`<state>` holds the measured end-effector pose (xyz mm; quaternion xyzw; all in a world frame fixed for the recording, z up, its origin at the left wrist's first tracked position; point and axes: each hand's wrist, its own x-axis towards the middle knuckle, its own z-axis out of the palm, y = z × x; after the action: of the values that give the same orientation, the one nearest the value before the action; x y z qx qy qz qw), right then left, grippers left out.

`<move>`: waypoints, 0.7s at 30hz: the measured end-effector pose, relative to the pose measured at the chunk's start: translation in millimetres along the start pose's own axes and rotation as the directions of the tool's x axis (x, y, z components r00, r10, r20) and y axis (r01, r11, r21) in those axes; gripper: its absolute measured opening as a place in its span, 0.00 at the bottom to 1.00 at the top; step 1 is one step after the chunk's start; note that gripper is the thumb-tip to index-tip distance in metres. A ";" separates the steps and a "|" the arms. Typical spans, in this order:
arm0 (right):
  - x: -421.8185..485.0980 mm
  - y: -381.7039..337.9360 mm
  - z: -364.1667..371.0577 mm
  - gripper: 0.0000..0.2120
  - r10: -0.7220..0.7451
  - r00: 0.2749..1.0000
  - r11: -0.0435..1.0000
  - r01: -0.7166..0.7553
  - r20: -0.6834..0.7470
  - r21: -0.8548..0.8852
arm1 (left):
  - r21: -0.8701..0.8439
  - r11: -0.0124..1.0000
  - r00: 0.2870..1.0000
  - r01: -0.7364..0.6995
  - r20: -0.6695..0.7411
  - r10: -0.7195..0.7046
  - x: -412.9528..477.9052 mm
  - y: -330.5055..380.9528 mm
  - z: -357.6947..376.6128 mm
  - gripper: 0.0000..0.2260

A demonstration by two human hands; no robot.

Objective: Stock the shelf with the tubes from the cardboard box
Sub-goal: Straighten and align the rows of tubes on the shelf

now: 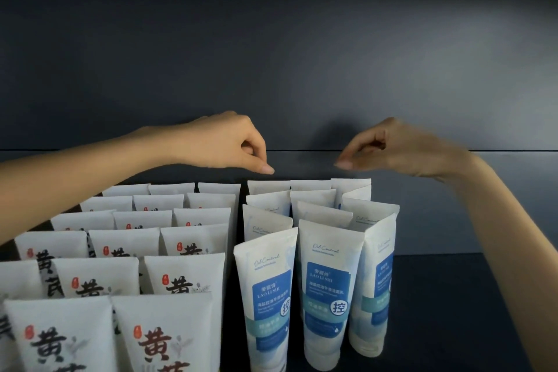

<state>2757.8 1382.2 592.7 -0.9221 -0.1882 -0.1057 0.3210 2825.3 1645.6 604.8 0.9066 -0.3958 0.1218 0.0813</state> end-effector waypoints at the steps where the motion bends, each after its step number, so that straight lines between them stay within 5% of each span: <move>1: 0.1 -5.3 4.0 0.03 -0.007 0.999 1.000 0.007 0.049 -0.005 | -0.044 0.999 0.999 -0.016 0.037 0.017 -1.5 2.4 -2.2 0.12; 9: 11.8 -4.3 26.5 0.00 -0.009 0.985 0.998 0.020 0.169 -0.061 | -0.076 0.997 0.963 -0.015 0.267 0.035 -6.7 16.1 7.8 0.13; 21: 12.4 -11.5 32.3 0.05 0.018 0.986 0.992 0.004 0.167 -0.130 | 0.142 0.990 0.980 -0.023 0.198 -0.006 -1.8 9.6 9.3 0.09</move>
<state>2766.7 1414.4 578.0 -0.9473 -0.2041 -0.0387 0.2439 2818.5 1638.2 595.9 0.9160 -0.3960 0.0595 -0.0247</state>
